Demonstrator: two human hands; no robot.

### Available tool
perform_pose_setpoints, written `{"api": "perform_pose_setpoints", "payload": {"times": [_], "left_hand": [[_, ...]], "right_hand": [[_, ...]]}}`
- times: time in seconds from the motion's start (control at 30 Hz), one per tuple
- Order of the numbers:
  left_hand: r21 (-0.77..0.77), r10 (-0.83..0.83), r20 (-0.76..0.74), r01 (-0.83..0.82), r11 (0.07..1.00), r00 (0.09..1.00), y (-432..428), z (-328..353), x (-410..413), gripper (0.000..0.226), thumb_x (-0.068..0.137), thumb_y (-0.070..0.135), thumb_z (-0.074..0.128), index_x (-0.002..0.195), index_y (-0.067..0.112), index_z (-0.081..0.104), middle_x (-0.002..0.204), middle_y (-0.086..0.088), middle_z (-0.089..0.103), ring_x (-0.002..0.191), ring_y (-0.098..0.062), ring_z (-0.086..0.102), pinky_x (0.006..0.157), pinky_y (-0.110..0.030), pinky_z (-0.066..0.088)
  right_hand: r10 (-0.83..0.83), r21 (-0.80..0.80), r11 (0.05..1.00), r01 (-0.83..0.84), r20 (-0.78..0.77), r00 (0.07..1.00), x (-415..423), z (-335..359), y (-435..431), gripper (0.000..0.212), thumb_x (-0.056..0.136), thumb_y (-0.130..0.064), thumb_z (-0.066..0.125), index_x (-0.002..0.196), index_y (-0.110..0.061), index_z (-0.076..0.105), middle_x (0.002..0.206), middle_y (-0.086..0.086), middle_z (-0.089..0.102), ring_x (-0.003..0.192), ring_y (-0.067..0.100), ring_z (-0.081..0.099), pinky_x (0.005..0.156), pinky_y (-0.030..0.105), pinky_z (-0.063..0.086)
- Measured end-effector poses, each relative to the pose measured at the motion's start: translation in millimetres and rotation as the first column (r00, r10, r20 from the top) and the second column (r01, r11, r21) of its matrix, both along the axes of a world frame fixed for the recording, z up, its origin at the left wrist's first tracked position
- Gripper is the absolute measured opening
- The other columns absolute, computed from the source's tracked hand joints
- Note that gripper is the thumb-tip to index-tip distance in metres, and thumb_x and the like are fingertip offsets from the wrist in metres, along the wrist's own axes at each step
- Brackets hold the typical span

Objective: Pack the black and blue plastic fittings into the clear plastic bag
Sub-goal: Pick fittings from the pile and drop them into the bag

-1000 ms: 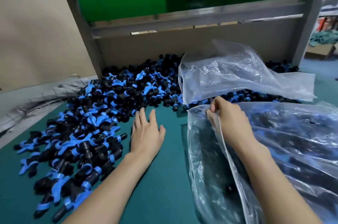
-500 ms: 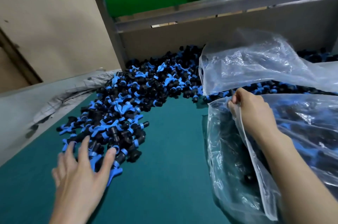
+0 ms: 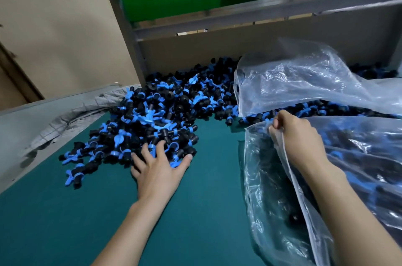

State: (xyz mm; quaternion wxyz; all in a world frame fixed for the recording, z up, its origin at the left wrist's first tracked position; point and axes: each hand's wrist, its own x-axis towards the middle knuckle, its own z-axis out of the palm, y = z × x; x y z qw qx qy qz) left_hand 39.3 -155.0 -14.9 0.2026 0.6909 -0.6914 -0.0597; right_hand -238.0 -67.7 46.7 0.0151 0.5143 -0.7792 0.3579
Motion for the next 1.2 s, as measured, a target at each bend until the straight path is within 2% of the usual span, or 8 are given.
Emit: {"api": "perform_pose_setpoints", "payload": {"times": [0.2,0.53,0.67,0.73,0.93,1.03,1.13,1.2], "left_hand": [[-0.035,-0.013,0.014,0.014,0.999,1.000,-12.8,-2.6,-5.0,0.085,0.078,0.082,0.043,0.146,0.032,0.031,0.158,-0.010,0.015,0.145,-0.044,0.006,0.113,-0.058,0.022],[-0.130,-0.120,-0.137,0.102,0.986,0.983,0.5,-0.4,-0.3,0.043,0.091,0.053,0.054,0.131,0.035,0.053,0.160,-0.002,0.021,0.148,-0.038,0.002,0.104,-0.051,0.039],[-0.201,-0.178,-0.043,0.166,0.965,0.983,-2.2,0.6,-6.0,0.044,0.097,0.050,0.046,0.131,0.023,0.057,0.157,-0.006,0.029,0.148,-0.042,0.008,0.116,-0.052,0.024],[-0.234,-0.193,0.016,0.191,0.953,0.981,-7.2,3.9,-10.5,0.044,0.098,0.048,0.045,0.126,0.017,0.059,0.154,-0.007,0.036,0.147,-0.041,0.013,0.113,-0.050,0.029],[-0.408,-0.197,-0.122,0.132,0.904,0.973,-14.4,14.6,-12.7,0.049,0.099,0.048,0.040,0.121,0.011,0.063,0.138,-0.006,0.051,0.140,-0.031,0.028,0.109,-0.049,0.033],[-0.540,-0.320,-0.290,0.122,0.833,0.902,-3.4,17.4,-11.8,0.049,0.099,0.053,0.036,0.123,0.017,0.059,0.123,0.000,0.059,0.114,-0.021,0.051,0.086,-0.041,0.047],[-0.533,-0.389,-0.496,0.081,0.842,0.777,11.3,23.3,-21.9,0.046,0.097,0.066,0.032,0.121,0.035,0.054,0.108,0.004,0.067,0.090,-0.012,0.060,0.072,-0.028,0.043],[-0.493,-0.412,-0.672,0.044,0.869,0.615,21.9,29.6,-37.9,0.039,0.093,0.070,0.034,0.109,0.042,0.056,0.091,0.001,0.068,0.071,-0.013,0.063,0.061,-0.026,0.047]], "right_hand": [[-0.011,0.012,1.000,0.011,-0.007,1.000,-0.4,-1.6,-0.9,0.020,0.095,-0.029,0.054,0.080,-0.021,0.043,0.069,0.001,0.053,0.062,0.024,0.045,0.054,0.036,0.032],[-0.007,0.017,1.000,0.008,-0.037,0.999,-0.6,-2.5,-1.2,0.021,0.096,-0.029,0.053,0.081,-0.020,0.043,0.068,0.000,0.052,0.060,0.020,0.045,0.051,0.033,0.029],[-0.008,0.019,1.000,0.009,-0.045,0.999,-0.7,-3.0,-2.2,0.021,0.096,-0.030,0.054,0.081,-0.020,0.043,0.068,-0.001,0.051,0.059,0.017,0.043,0.050,0.033,0.028],[-0.010,0.009,1.000,0.011,-0.050,0.999,-1.1,-3.9,-2.0,0.021,0.095,-0.029,0.055,0.081,-0.021,0.043,0.067,-0.003,0.049,0.059,0.013,0.040,0.050,0.033,0.026],[-0.003,-0.006,1.000,0.003,-0.047,0.999,-1.1,-5.2,-2.9,0.021,0.095,-0.030,0.056,0.081,-0.023,0.043,0.066,-0.005,0.050,0.059,0.010,0.040,0.049,0.031,0.025],[-0.011,-0.007,1.000,0.011,-0.039,0.999,-0.5,-5.1,-1.8,0.021,0.096,-0.030,0.055,0.081,-0.023,0.042,0.065,-0.006,0.048,0.058,0.010,0.039,0.048,0.028,0.023],[-0.018,0.005,1.000,0.018,-0.031,0.999,-0.1,-4.7,-1.6,0.021,0.096,-0.030,0.054,0.081,-0.022,0.042,0.066,-0.006,0.049,0.057,0.011,0.040,0.048,0.029,0.024],[-0.013,0.012,1.000,0.014,-0.033,0.999,-0.2,-3.8,-1.9,0.020,0.097,-0.030,0.054,0.082,-0.022,0.043,0.067,-0.005,0.050,0.058,0.011,0.041,0.049,0.031,0.025]]}}
